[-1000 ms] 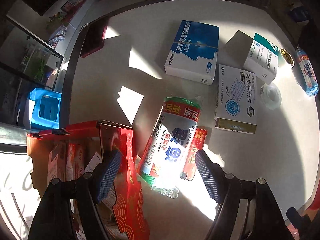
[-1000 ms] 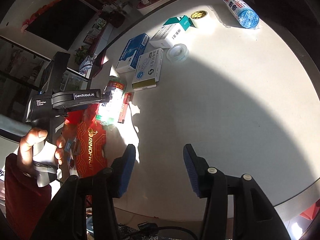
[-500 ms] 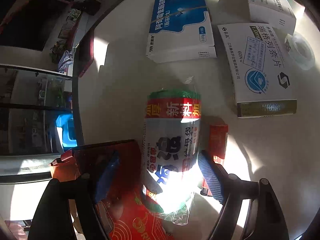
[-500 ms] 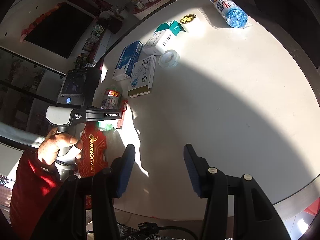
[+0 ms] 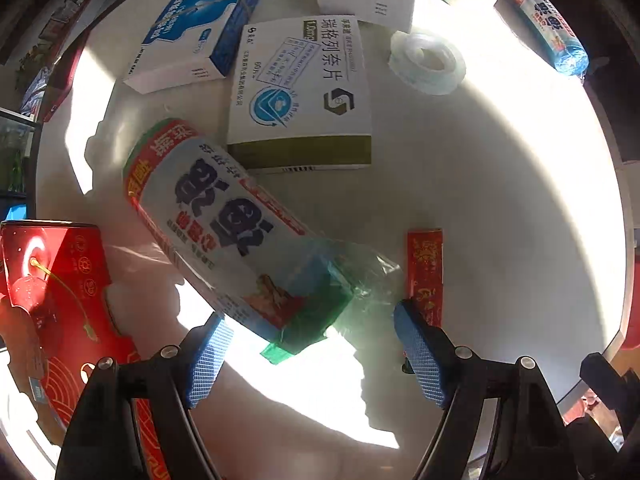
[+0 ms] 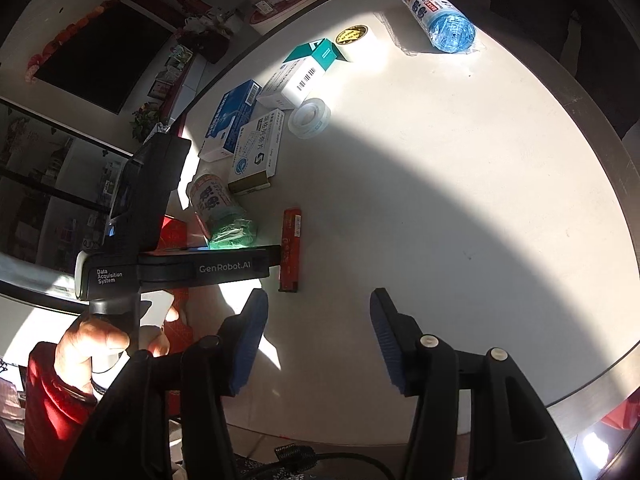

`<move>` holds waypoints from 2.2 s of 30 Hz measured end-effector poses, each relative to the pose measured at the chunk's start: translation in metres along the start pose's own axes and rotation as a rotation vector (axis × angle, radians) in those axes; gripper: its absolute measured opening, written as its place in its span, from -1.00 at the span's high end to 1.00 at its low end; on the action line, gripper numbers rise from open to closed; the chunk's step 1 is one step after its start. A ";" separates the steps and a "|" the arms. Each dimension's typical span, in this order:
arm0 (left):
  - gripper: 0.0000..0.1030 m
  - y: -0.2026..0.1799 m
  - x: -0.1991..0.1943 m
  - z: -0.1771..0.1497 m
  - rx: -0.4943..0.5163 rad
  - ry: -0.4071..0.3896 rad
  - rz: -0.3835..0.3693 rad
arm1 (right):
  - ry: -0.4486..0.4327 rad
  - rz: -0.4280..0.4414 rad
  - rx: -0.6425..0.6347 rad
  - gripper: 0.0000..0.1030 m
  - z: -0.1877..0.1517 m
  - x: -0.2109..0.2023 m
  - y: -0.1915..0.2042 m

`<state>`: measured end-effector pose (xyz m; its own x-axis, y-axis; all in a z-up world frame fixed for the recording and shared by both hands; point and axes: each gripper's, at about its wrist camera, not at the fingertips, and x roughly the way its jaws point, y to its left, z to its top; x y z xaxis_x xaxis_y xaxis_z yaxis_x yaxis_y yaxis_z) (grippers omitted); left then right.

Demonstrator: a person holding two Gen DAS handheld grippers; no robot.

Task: Organize objects
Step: 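Move left tool to the garbage bag roll while right approaches the red stick package, then grasp the white-green garbage bag roll with left gripper while right grips the red stick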

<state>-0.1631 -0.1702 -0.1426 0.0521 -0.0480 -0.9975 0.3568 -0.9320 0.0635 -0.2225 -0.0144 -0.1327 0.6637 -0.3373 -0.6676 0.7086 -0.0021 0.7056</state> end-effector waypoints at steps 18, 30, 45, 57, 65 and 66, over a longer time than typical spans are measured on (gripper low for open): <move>-0.64 0.077 -0.076 0.008 -0.322 -0.159 -0.072 | 0.071 -0.332 -0.066 -0.04 0.011 0.049 0.022; -0.71 0.077 -0.044 0.009 -0.441 -0.100 -0.116 | 0.106 -0.529 -0.120 -0.04 0.009 0.084 0.036; -0.90 0.060 -0.013 0.023 -0.546 -0.052 -0.224 | 0.084 -0.579 -0.178 -0.54 0.011 0.088 0.032; -0.91 0.032 -0.007 0.031 -0.522 -0.044 -0.209 | 0.093 -0.558 -0.185 -0.54 0.014 0.086 0.026; -0.61 0.013 -0.015 0.031 -0.496 -0.072 -0.171 | 0.096 -0.536 -0.206 -0.26 0.016 0.084 0.029; -0.49 0.010 -0.016 0.031 -0.487 -0.074 -0.157 | 0.095 -0.534 -0.213 -0.19 0.015 0.084 0.031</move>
<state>-0.1890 -0.1902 -0.1271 -0.0965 0.0376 -0.9946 0.7490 -0.6554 -0.0975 -0.1491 -0.0571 -0.1633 0.2131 -0.2554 -0.9430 0.9770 0.0444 0.2087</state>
